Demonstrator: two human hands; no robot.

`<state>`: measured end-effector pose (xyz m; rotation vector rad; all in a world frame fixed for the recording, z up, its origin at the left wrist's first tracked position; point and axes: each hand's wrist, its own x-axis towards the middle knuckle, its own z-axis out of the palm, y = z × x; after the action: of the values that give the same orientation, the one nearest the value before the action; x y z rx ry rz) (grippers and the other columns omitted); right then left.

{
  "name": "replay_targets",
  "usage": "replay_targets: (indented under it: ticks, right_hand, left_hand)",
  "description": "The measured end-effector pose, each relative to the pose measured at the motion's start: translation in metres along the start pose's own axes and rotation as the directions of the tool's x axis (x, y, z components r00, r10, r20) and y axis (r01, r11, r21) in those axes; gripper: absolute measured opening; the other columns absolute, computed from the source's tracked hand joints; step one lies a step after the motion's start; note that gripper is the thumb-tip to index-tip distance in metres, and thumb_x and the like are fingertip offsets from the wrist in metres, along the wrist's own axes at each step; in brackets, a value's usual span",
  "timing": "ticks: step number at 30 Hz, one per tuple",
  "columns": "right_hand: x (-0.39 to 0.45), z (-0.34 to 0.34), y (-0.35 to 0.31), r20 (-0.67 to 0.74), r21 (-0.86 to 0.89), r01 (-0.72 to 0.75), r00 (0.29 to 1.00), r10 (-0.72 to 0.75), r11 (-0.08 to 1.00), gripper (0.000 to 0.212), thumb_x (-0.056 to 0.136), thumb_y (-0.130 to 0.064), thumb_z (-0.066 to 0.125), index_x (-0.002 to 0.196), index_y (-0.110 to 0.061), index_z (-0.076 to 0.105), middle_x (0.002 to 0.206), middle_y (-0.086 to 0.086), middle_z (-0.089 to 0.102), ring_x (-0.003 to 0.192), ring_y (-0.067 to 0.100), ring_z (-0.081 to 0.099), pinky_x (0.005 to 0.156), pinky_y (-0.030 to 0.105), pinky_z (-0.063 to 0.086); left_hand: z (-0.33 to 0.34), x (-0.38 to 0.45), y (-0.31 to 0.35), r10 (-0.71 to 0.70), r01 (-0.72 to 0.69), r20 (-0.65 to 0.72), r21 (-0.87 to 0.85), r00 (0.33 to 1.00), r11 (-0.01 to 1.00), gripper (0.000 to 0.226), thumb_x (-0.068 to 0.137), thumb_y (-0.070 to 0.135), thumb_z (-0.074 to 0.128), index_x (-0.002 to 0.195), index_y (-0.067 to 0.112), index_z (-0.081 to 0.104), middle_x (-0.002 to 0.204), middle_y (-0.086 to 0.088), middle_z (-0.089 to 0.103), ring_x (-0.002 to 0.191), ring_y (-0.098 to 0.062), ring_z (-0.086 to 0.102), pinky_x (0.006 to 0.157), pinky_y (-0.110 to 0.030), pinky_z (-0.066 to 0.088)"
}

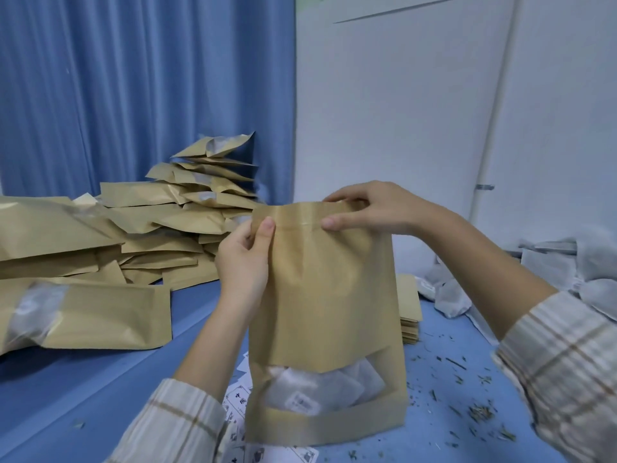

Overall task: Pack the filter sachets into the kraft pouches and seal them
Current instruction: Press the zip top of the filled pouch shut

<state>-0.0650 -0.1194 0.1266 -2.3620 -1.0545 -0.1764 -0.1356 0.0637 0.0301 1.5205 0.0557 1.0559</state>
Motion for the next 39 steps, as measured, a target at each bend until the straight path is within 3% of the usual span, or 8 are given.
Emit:
replay_targets:
  ticks: [3, 8, 14, 20, 25, 28, 33, 39]
  right_hand:
    - [0.001, 0.000, -0.011, 0.117, 0.035, 0.063, 0.991, -0.067, 0.997, 0.044, 0.067, -0.064, 0.067, 0.107, -0.050, 0.058, 0.116, -0.016, 0.057, 0.110, 0.000, 0.052, 0.092, 0.023, 0.040]
    - [0.012, 0.011, -0.015, -0.016, -0.072, 0.096, 0.995, -0.098, 0.993, 0.053, 0.060, -0.056, 0.078, 0.101, -0.035, 0.052, 0.098, -0.018, 0.058, 0.091, -0.002, 0.054, 0.072, 0.015, 0.040]
    - [0.013, 0.006, -0.022, -0.003, -0.087, 0.164, 0.986, -0.165, 0.983, 0.018, 0.065, -0.044, 0.080, 0.071, -0.040, 0.063, 0.062, -0.026, 0.060, 0.062, -0.010, 0.053, 0.052, 0.003, 0.035]
    - [0.014, 0.007, -0.035, 0.005, -0.071, 0.156, 0.988, -0.156, 0.985, 0.013, 0.076, -0.034, 0.074, 0.068, -0.034, 0.065, 0.056, -0.022, 0.059, 0.057, -0.009, 0.054, 0.049, 0.002, 0.035]
    - [0.016, 0.014, -0.038, -0.049, -0.179, 0.174, 0.981, -0.186, 0.968, 0.014, 0.081, -0.031, 0.070, 0.090, -0.021, 0.072, 0.072, -0.017, 0.059, 0.071, 0.003, 0.054, 0.057, 0.002, 0.035]
    - [0.016, 0.018, -0.041, -0.030, -0.178, 0.191, 0.979, -0.200, 0.965, 0.023, 0.081, -0.035, 0.068, 0.090, -0.014, 0.071, 0.080, 0.001, 0.067, 0.078, 0.018, 0.058, 0.061, 0.016, 0.041]
    - [0.018, 0.024, -0.048, -0.065, -0.151, 0.218, 0.971, -0.230, 0.964, 0.022, 0.078, -0.034, 0.072, 0.085, -0.013, 0.073, 0.080, 0.009, 0.068, 0.077, 0.018, 0.057, 0.063, 0.026, 0.038]
    - [0.020, 0.031, -0.051, -0.066, -0.200, 0.202, 0.974, -0.219, 0.959, 0.027, 0.078, -0.038, 0.071, 0.078, -0.011, 0.068, 0.065, 0.002, 0.058, 0.068, 0.016, 0.050, 0.063, 0.030, 0.041]
  left_hand:
    - [-0.002, -0.001, -0.001, 0.029, -0.029, -0.007, -0.012, 1.000, 1.000, 0.033, 0.095, 0.027, 0.055, 0.077, 0.000, 0.059, 0.071, -0.004, 0.057, 0.070, -0.014, 0.046, 0.068, -0.031, 0.036]
    - [0.003, -0.008, 0.011, 0.045, -0.039, 0.068, -0.085, 0.997, 0.996, 0.034, 0.096, 0.021, 0.055, 0.062, 0.023, 0.055, 0.050, 0.019, 0.050, 0.049, 0.004, 0.041, 0.048, -0.010, 0.032]
    - [0.006, -0.006, 0.019, -0.001, 0.023, 0.111, -0.196, 0.994, 0.980, 0.026, 0.093, 0.027, 0.059, 0.092, 0.002, 0.061, 0.071, -0.001, 0.064, 0.069, -0.013, 0.054, 0.066, -0.028, 0.042]
    - [0.006, -0.008, 0.014, 0.025, -0.017, 0.051, -0.158, 0.998, 0.987, 0.017, 0.093, 0.023, 0.060, 0.078, 0.022, 0.051, 0.053, 0.011, 0.057, 0.052, -0.005, 0.047, 0.053, -0.019, 0.038]
    - [0.011, -0.011, 0.013, 0.155, -0.159, -0.098, -0.034, 0.983, 0.987, 0.033, 0.089, 0.018, 0.065, 0.062, 0.029, 0.049, 0.044, 0.021, 0.047, 0.048, 0.002, 0.041, 0.050, -0.009, 0.030]
    - [0.015, -0.013, 0.013, 0.178, -0.180, -0.139, -0.002, 0.974, 0.984, 0.034, 0.088, 0.019, 0.067, 0.061, 0.032, 0.050, 0.047, 0.020, 0.047, 0.050, 0.003, 0.039, 0.052, -0.010, 0.030]
    - [0.011, -0.010, 0.012, 0.129, -0.134, -0.109, -0.047, 0.986, 0.990, 0.033, 0.097, 0.024, 0.052, 0.071, 0.005, 0.055, 0.061, 0.007, 0.043, 0.062, -0.008, 0.036, 0.063, -0.029, 0.032]
    - [0.006, -0.011, 0.012, 0.116, -0.118, -0.038, -0.046, 0.993, 0.992, 0.038, 0.091, 0.029, 0.061, 0.065, 0.009, 0.042, 0.064, -0.009, 0.040, 0.062, -0.016, 0.033, 0.060, -0.030, 0.027]
